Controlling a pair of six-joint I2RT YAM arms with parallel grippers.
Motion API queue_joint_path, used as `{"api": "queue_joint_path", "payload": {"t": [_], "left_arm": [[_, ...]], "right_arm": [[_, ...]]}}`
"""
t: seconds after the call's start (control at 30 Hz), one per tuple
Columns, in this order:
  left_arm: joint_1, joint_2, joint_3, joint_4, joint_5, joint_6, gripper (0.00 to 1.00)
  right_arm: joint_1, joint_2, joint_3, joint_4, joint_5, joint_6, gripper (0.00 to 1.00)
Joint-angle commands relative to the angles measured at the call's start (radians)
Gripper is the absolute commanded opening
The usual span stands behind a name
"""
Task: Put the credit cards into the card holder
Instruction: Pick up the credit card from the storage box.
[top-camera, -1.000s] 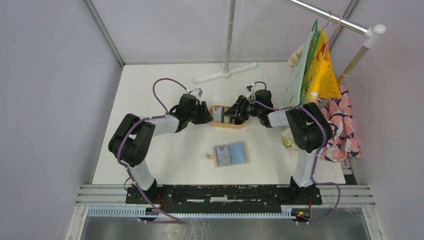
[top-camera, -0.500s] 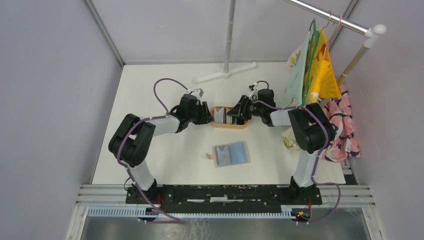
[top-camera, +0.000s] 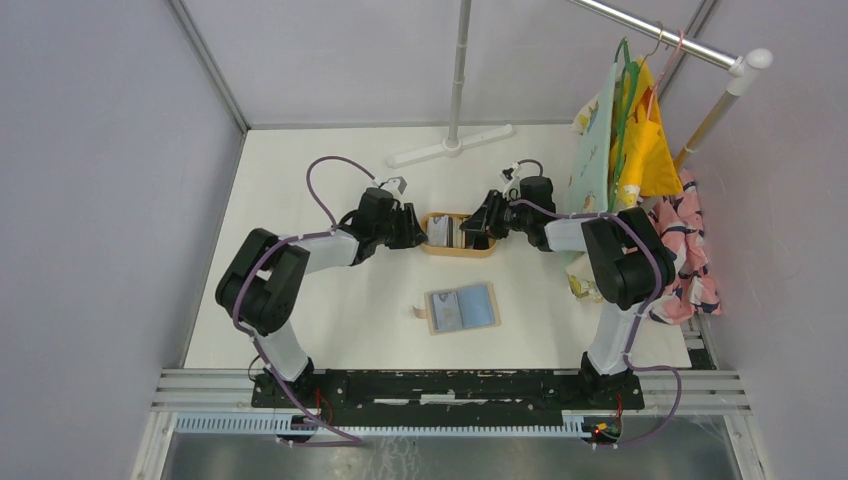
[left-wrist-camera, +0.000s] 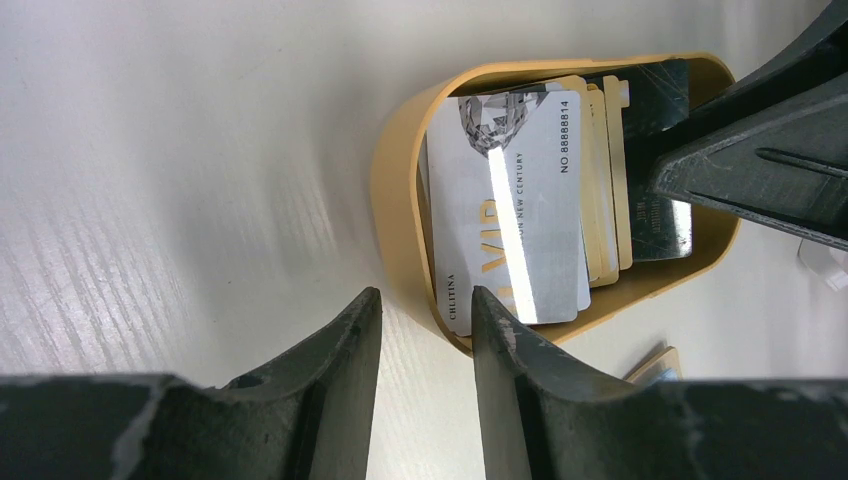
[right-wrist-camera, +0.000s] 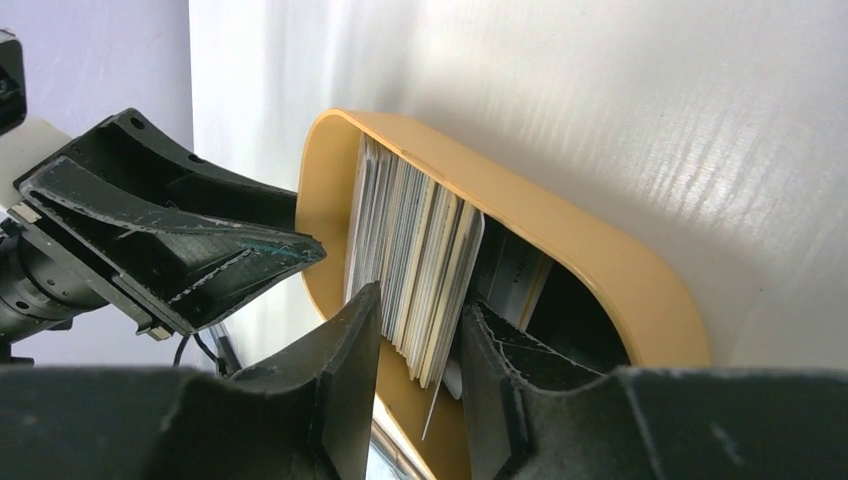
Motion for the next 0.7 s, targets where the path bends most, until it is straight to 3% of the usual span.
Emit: {"api": "queue_joint_path", "payload": {"t": [0.0,0.53,0.67], "left_arm": [[0.0,-0.044,0.021,0.001,0.01,0.029,0.44],[0.001,-0.155,-0.008,-0.015,-0.025,0.016,0.45],[0.0,-0.231,-0.028,-0.017,-0.036,0.008,0.45]], "right_arm": [[-0.007,-0.049,0.01,-0.001,0.023,-0.033,0.37],[-0.018,-0.12,-0.017,-0.029,0.054,-0.085,0.03],[-0.02,-0.161,-0.021,-0.069,0.081,-0.135,0.0]]}}
